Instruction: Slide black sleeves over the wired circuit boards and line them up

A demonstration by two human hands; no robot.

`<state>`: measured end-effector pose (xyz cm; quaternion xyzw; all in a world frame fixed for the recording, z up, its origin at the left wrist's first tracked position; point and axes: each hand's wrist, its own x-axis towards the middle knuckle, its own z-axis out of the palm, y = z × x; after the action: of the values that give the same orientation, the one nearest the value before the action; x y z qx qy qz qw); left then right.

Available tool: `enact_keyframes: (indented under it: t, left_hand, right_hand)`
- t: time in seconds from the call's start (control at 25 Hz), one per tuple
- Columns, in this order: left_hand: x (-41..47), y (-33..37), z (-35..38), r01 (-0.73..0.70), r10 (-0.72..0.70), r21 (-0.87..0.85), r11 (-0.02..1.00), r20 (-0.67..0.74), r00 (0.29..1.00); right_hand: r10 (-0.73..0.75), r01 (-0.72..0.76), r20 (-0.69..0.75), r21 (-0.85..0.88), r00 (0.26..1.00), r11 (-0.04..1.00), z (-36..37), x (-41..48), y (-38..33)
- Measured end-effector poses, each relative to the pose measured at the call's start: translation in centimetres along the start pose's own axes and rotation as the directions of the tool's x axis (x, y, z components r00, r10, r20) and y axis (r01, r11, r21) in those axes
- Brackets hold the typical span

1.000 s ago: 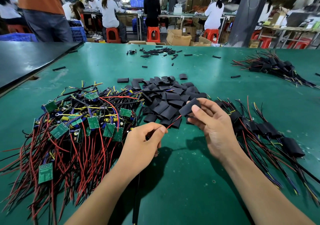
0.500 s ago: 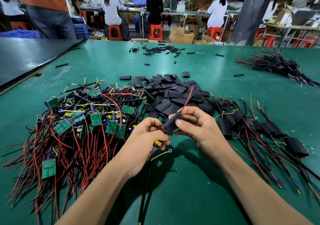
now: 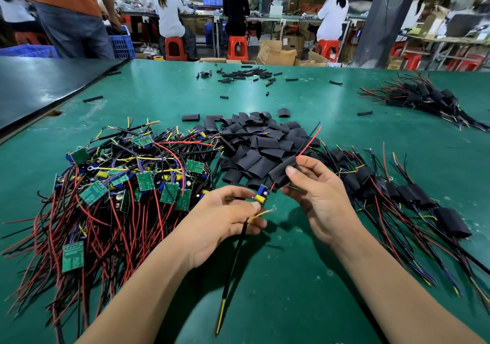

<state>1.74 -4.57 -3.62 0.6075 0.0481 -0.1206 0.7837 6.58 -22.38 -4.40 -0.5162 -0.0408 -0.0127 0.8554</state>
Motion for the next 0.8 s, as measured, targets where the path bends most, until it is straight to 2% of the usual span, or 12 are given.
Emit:
enact_keyframes:
  t: [0.12, 0.2, 0.28, 0.44, 0.8]
  left_hand:
    - [-0.08, -0.03, 0.17, 0.011, -0.011, 0.037, 0.999, -0.009, 1.000]
    - [0.02, 0.11, 0.16, 0.013, -0.014, -0.018, 1.000, -0.047, 0.999]
    - [0.13, 0.33, -0.05, 0.027, -0.032, -0.075, 0.997, -0.063, 0.998]
    - [0.25, 0.20, -0.11, 0.081, -0.083, -0.056, 0.995, -0.040, 0.996]
    - [0.20, 0.39, -0.56, 0.086, -0.084, -0.127, 0.988, 0.020, 0.996]
  right_hand:
    - [-0.024, 0.024, 0.002, -0.069, 1.000, 0.997, -0.46, 0.16, -0.36]
    - [-0.058, 0.065, 0.043, -0.202, 0.997, 0.977, -0.60, 0.10, -0.24]
    - [-0.079, 0.095, 0.071, -0.265, 0.994, 0.960, -0.60, -0.01, -0.06]
    - [-0.061, 0.079, 0.087, -0.229, 0.994, 0.970, -0.45, -0.12, 0.02]
    - [0.013, 0.002, 0.134, -0.113, 0.991, 0.994, 0.18, -0.66, -0.38]
